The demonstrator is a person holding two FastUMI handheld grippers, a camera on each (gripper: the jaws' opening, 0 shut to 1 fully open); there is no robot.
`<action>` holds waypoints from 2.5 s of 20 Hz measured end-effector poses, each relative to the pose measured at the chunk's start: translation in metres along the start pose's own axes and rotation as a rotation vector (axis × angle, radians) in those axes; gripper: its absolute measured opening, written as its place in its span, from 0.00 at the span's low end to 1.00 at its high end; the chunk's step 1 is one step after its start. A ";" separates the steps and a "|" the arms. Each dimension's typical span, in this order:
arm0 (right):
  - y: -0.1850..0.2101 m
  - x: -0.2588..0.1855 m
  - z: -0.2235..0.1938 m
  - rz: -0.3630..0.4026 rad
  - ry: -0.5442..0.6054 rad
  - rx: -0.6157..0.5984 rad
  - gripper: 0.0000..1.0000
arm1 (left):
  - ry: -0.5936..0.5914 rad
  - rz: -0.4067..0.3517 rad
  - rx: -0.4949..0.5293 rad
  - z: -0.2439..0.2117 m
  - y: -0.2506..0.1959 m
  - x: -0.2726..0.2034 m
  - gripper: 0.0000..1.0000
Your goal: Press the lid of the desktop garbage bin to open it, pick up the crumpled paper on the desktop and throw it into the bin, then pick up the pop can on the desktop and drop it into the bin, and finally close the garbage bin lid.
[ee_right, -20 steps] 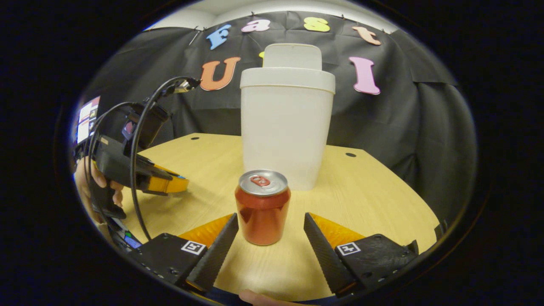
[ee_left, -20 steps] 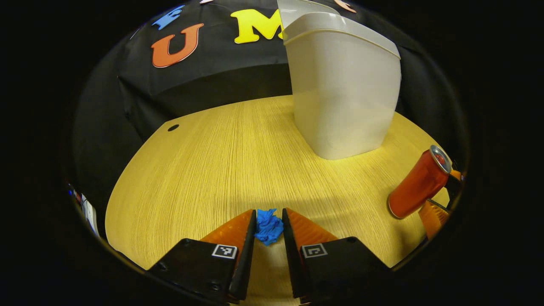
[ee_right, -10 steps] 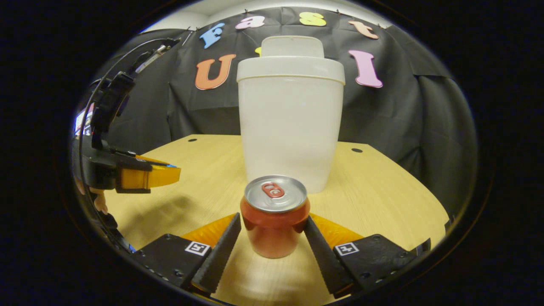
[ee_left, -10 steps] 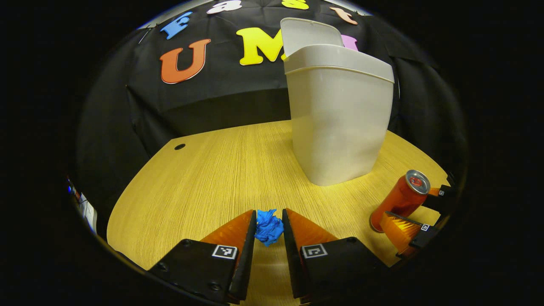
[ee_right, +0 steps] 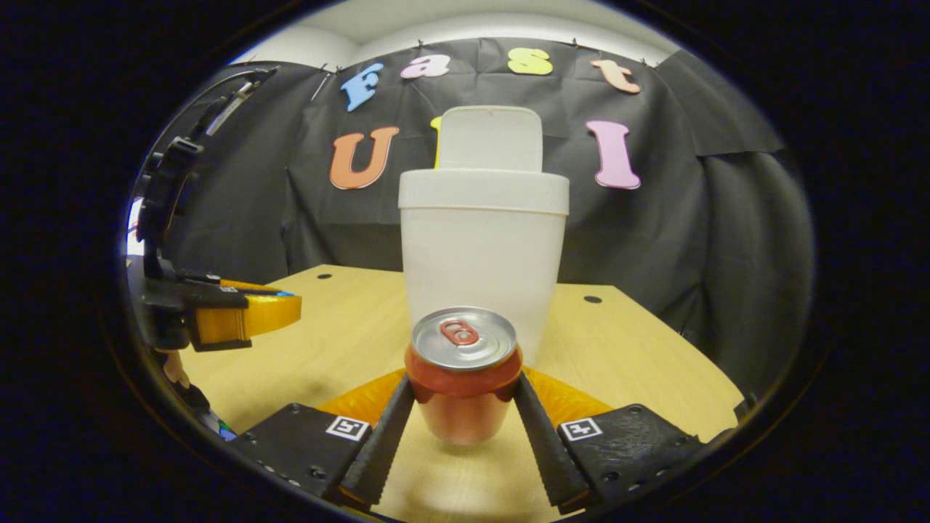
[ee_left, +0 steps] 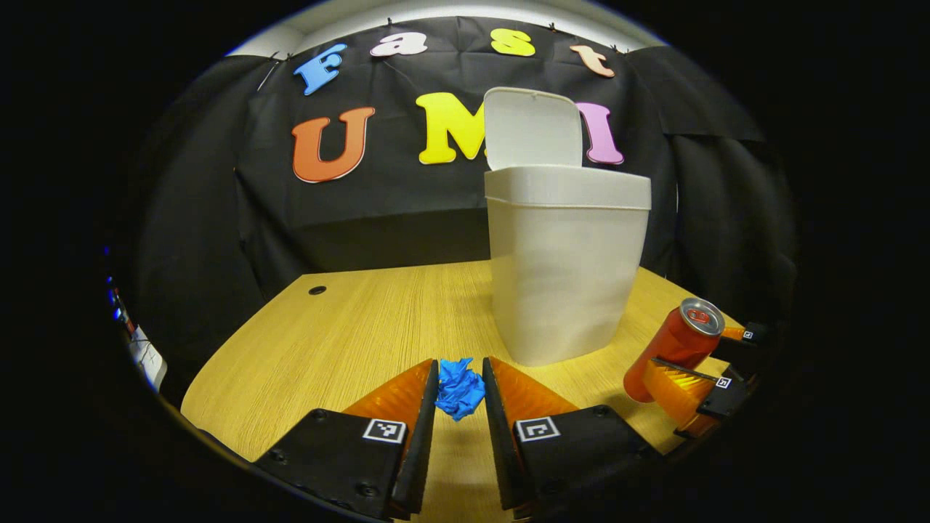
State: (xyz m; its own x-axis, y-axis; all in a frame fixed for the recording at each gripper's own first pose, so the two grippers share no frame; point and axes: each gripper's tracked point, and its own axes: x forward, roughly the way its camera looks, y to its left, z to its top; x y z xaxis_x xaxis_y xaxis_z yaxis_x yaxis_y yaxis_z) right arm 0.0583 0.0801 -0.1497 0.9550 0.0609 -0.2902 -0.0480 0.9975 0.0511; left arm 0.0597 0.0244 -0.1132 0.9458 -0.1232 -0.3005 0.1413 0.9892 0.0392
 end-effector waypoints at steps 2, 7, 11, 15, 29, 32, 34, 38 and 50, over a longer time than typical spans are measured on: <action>-0.004 -0.010 0.019 -0.010 -0.038 -0.009 0.80 | -0.047 -0.003 -0.018 0.014 -0.004 -0.011 0.41; -0.013 -0.040 0.068 -0.011 -0.138 -0.018 0.80 | -0.157 0.015 -0.017 0.044 -0.005 -0.037 0.41; -0.020 -0.059 0.095 0.016 -0.197 -0.013 0.81 | -0.195 0.040 -0.079 0.056 0.002 -0.045 0.40; -0.033 -0.068 0.108 0.044 -0.228 0.003 0.82 | -0.213 0.140 -0.103 0.074 0.014 -0.048 0.41; -0.099 -0.072 0.121 0.066 -0.241 0.028 0.80 | -0.384 0.004 -0.133 0.291 -0.060 0.048 0.40; -0.107 -0.070 0.116 0.065 -0.237 0.025 0.81 | -0.371 -0.038 -0.102 0.300 -0.087 0.089 0.40; -0.108 -0.070 0.117 0.078 -0.243 0.035 0.82 | -0.340 -0.053 -0.098 0.294 -0.099 0.113 0.41; -0.110 -0.067 0.115 0.092 -0.237 0.038 0.81 | -0.297 -0.062 -0.138 0.284 -0.112 0.149 0.41; -0.133 -0.063 0.118 0.062 -0.247 0.069 0.80 | -0.250 -0.078 -0.067 0.272 -0.143 0.158 0.55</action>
State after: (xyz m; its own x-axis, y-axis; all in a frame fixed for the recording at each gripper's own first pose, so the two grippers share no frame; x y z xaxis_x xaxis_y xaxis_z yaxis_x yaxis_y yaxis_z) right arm 0.0389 -0.0603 -0.0258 0.9937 0.1032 -0.0427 -0.0969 0.9869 0.1291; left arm 0.2682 -0.1582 0.0924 0.9768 -0.2072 -0.0549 0.2052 0.9779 -0.0401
